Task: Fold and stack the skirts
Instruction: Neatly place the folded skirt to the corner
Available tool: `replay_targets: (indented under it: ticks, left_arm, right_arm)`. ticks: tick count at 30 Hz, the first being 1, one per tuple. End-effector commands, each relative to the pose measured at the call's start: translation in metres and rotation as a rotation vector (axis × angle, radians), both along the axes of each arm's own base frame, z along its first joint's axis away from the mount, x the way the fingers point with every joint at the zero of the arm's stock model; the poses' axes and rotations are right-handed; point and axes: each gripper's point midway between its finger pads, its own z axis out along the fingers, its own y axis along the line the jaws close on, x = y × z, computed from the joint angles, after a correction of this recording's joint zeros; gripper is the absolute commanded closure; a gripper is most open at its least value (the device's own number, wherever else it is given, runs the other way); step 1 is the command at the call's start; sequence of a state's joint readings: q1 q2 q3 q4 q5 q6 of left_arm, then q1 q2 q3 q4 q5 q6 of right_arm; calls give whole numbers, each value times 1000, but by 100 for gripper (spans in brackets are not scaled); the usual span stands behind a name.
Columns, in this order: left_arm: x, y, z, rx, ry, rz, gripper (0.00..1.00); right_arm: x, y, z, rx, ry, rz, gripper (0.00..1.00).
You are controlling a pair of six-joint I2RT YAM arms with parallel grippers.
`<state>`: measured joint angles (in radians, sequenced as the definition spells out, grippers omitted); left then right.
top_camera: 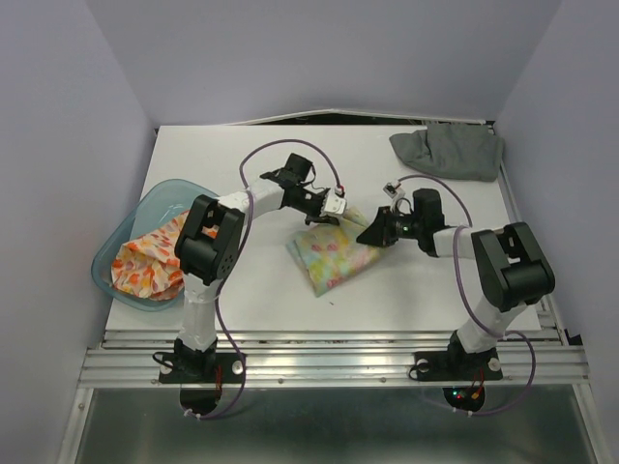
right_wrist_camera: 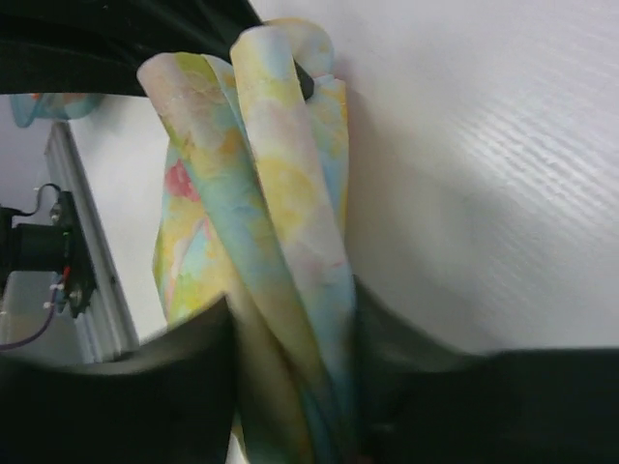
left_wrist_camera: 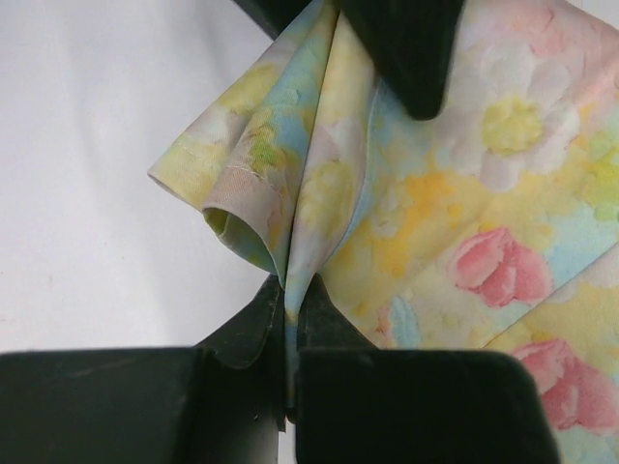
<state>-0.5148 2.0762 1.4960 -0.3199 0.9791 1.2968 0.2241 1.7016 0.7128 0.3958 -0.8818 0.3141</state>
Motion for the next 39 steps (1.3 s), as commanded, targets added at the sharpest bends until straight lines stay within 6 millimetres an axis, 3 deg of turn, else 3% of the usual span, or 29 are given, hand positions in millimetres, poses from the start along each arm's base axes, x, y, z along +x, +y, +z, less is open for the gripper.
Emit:
replay_targets:
  ticks: [1,2,3,4,5,6,9,11,14,16,17,20,21,24,25,26,31,32,35,36,39]
  left_arm:
    - [24,-5,44,-82,-49,94,91]
    - [29,-5,48,-90,-50,123,82]
    - [35,-2,51,-96,-54,156,72]
    - [41,-2,56,-114,-43,201,54]
    - [52,4,67,-121,-56,270,47]
    - [67,10,80,-158,-86,325,2]
    - [99,32,112,-191,-104,531,1]
    - [122,59,141,-223,-93,699,1]
    - [131,92,169,-246,-96,840,1]
    - [123,102,169,-232,-87,862,1]
    - [115,107,182,-245,-107,869,1]
    - [90,112,179,-243,-66,858,1]
    - [80,112,166,-227,-14,860,1]
    - [61,112,157,-222,50,849,1]
    - [53,113,144,-205,79,846,1]
    - [48,113,144,-206,85,839,1]
    - [35,114,128,-194,145,842,1]
    - [34,114,127,-192,149,840,1]
    - [31,114,124,-187,158,839,1]
    - [31,114,123,-185,158,838,1]
    - [32,113,121,-181,170,837,1]
  right_arm:
    - [40,1,22,-13,-143,-72,83]
    - [44,-1,23,-27,-150,-86,97]
    - [50,-4,24,-48,-152,-113,99]
    - [61,-6,33,-66,-189,-137,99]
    - [64,-9,31,-101,-193,-141,99]
    - [74,-19,32,-139,-207,-189,99]
    - [94,-30,43,-218,-260,-214,99]
    - [116,-46,52,-276,-308,-261,99]
    - [141,-57,68,-323,-374,-270,99]
    - [157,-64,77,-357,-425,-267,99]
    - [165,-73,70,-392,-426,-267,99]
    - [195,-88,93,-406,-491,-293,99]
    - [212,-98,101,-403,-509,-308,99]
    - [234,-119,102,-431,-522,-325,99]
    - [239,-118,104,-427,-534,-318,99]
    - [249,-127,116,-433,-571,-330,99]
    - [274,-150,117,-420,-575,-322,99]
    - [280,-149,128,-414,-607,-319,99]
    - [288,-159,132,-399,-618,-317,99]
    - [293,-166,144,-395,-645,-324,99]
    - [298,-168,154,-384,-675,-310,99]
